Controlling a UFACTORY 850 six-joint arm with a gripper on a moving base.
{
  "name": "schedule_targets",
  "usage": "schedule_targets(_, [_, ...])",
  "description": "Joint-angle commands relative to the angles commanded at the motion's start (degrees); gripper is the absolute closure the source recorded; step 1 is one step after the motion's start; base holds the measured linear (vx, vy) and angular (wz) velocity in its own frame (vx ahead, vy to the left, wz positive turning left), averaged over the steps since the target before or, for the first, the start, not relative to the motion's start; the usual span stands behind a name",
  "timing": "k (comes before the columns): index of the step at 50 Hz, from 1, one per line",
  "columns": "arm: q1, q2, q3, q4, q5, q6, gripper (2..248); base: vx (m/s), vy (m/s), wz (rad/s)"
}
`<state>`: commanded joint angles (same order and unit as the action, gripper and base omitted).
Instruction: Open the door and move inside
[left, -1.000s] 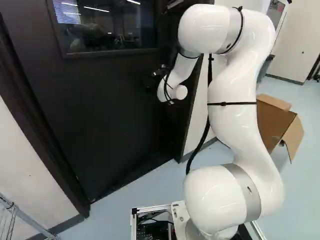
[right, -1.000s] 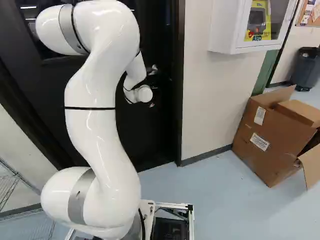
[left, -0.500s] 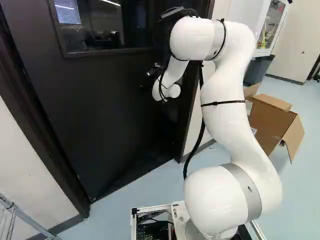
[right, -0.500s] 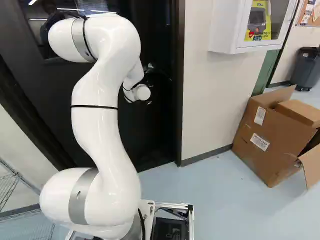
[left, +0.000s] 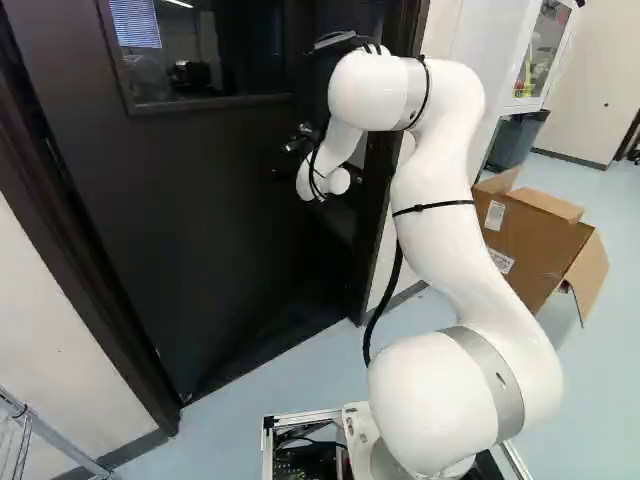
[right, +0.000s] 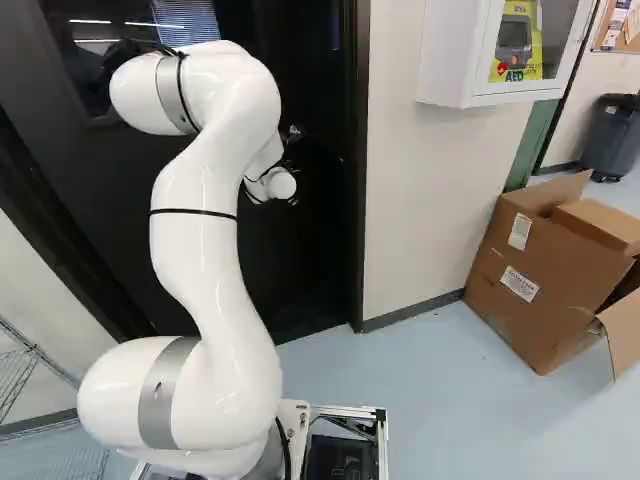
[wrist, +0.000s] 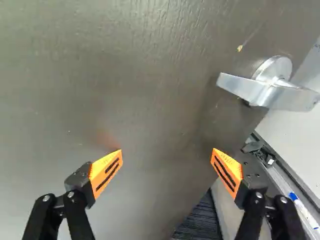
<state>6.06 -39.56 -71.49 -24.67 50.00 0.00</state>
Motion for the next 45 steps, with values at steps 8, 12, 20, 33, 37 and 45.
schedule_targets(8, [0.4, 1.9, 2.6, 0.6, 0.0, 0.0, 3, 0.0, 0.0, 0.0])
schedule_targets(12, [0.6, 2.9, 3.9, 1.3, 0.0, 0.0, 3, 0.0, 0.0, 0.0])
schedule_targets(20, [0.8, 4.9, 6.7, 2.0, 0.0, 0.0, 3, 0.0, 0.0, 0.0])
schedule_targets(33, [1.0, 8.3, 11.3, 2.1, 0.0, 0.0, 3, 0.0, 0.0, 0.0])
schedule_targets(37, [0.9, 9.4, 12.7, 2.1, 0.0, 0.0, 3, 0.0, 0.0, 0.0])
schedule_targets(45, [0.7, 11.6, 15.6, 2.4, 0.0, 0.0, 3, 0.0, 0.0, 0.0])
